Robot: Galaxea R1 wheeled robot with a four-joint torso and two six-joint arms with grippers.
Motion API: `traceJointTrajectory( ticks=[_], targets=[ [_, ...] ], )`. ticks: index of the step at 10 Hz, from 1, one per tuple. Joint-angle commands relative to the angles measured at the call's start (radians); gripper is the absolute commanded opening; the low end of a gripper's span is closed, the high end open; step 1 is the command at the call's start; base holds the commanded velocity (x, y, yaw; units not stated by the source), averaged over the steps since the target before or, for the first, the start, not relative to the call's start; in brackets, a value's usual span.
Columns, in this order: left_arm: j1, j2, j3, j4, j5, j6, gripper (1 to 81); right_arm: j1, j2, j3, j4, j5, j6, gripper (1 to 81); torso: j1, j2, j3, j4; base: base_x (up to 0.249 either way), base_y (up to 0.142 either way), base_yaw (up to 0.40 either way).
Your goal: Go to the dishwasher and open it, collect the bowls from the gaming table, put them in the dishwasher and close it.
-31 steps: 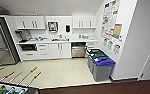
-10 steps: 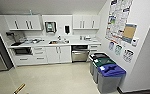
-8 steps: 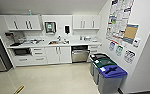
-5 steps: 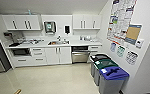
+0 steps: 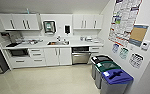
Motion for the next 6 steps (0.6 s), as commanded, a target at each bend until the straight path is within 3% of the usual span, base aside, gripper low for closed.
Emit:
traceJointTrajectory(
  ticks=[1,6],
  targets=[
    [-0.048,-0.016,0.001,0.001,0.022,0.000,1.0,0.047,-0.003,0.005,-0.013,-0.037,-0.001,1.0,0.000,0.000,0.000,0.000,0.165,0.000,0.000],
    [-0.048,-0.018,0.001,0.003,0.020,0.000,1.0,0.047,-0.005,0.004,-0.015,-0.037,-0.002,1.0,0.000,0.000,0.000,0.000,0.160,0.000,0.000]
  ],
)
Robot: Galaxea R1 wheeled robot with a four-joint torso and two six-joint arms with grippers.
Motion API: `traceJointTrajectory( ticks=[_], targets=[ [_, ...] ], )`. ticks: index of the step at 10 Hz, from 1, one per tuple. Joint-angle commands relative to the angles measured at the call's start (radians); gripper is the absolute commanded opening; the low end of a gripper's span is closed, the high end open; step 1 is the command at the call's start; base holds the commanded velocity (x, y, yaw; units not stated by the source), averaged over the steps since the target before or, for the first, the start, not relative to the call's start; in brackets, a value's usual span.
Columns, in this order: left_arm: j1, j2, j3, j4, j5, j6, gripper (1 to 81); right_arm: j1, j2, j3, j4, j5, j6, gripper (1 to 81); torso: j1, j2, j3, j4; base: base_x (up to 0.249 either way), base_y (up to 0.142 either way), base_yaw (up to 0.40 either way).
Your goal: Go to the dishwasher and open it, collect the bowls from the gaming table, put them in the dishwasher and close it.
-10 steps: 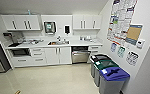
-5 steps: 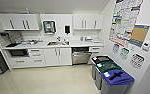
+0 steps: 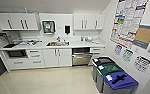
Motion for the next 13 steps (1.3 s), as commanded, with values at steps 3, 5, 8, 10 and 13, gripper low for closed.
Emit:
traceJointTrajectory(
  ticks=[3,5,8,10,13],
  targets=[
    [-0.048,-0.018,0.002,0.001,0.018,0.000,1.0,0.047,-0.004,0.004,-0.015,-0.038,-0.002,1.0,0.000,0.000,0.000,0.000,0.152,0.000,0.000],
    [-0.048,-0.018,0.002,0.001,0.020,0.000,1.0,0.047,-0.004,0.004,-0.015,-0.038,-0.002,1.0,0.000,0.000,0.000,0.000,0.152,0.000,0.000],
    [-0.048,-0.018,0.002,0.003,0.017,0.000,1.0,0.047,-0.003,0.004,-0.015,-0.038,-0.002,1.0,0.000,0.000,0.000,0.000,0.136,0.000,0.000],
    [-0.048,-0.021,0.002,0.003,0.017,0.000,1.0,0.047,-0.003,0.004,-0.015,-0.039,-0.002,1.0,0.000,0.000,0.000,0.000,0.115,0.000,0.000],
    [-0.048,-0.019,0.002,0.004,0.017,0.000,1.0,0.047,-0.003,0.006,-0.015,-0.039,-0.002,1.0,0.000,0.000,0.000,0.000,0.114,0.000,0.000]
  ],
)
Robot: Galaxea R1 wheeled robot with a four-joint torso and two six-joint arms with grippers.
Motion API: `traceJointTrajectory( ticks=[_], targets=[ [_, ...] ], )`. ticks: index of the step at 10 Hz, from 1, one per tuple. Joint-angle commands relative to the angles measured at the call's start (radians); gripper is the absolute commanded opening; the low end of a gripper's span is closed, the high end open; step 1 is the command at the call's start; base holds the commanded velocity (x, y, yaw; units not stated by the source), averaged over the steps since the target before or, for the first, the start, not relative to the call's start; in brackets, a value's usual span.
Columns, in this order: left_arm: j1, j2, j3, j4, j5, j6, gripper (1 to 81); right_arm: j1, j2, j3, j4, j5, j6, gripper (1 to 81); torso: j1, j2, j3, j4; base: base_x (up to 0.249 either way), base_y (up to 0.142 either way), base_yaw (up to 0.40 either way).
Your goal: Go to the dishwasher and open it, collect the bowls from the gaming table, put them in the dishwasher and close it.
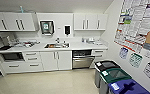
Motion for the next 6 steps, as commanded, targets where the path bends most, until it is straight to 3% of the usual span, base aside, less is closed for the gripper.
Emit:
traceJointTrajectory(
  ticks=[1,6],
  targets=[
    [-0.046,-0.017,0.002,0.004,0.017,-0.001,1.0,0.047,-0.001,0.004,-0.013,-0.037,-0.002,1.0,0.000,0.000,0.000,0.000,0.114,0.000,0.000],
    [-0.046,-0.017,0.002,0.004,0.017,0.000,1.0,0.048,-0.001,0.004,-0.013,-0.041,-0.002,1.0,0.000,0.000,0.000,0.000,0.114,0.000,0.000]
  ],
)
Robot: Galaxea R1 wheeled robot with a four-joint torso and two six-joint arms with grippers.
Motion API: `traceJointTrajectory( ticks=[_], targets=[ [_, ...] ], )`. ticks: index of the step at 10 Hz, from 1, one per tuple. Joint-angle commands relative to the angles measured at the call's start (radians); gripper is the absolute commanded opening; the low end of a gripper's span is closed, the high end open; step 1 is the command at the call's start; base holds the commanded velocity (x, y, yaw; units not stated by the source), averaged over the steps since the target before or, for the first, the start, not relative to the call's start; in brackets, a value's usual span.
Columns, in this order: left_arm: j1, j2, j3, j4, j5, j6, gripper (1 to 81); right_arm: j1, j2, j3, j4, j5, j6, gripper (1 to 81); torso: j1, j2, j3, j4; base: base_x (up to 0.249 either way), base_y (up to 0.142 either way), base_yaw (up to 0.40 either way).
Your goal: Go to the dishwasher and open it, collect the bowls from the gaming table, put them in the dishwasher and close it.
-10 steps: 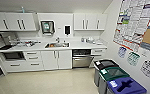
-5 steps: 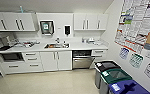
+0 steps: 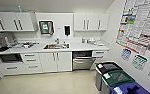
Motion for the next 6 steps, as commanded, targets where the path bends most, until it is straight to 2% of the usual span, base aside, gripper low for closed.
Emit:
traceJointTrajectory(
  ticks=[1,6],
  targets=[
    [-0.046,-0.017,0.002,0.004,0.017,0.001,1.0,0.048,-0.002,0.005,-0.012,-0.040,-0.002,1.0,0.000,0.000,0.000,0.000,0.114,0.000,0.000],
    [-0.046,-0.019,0.002,0.000,0.017,0.001,1.0,0.048,-0.003,0.004,-0.012,-0.040,-0.002,1.0,0.000,0.000,0.000,0.000,0.120,0.000,0.000]
  ],
)
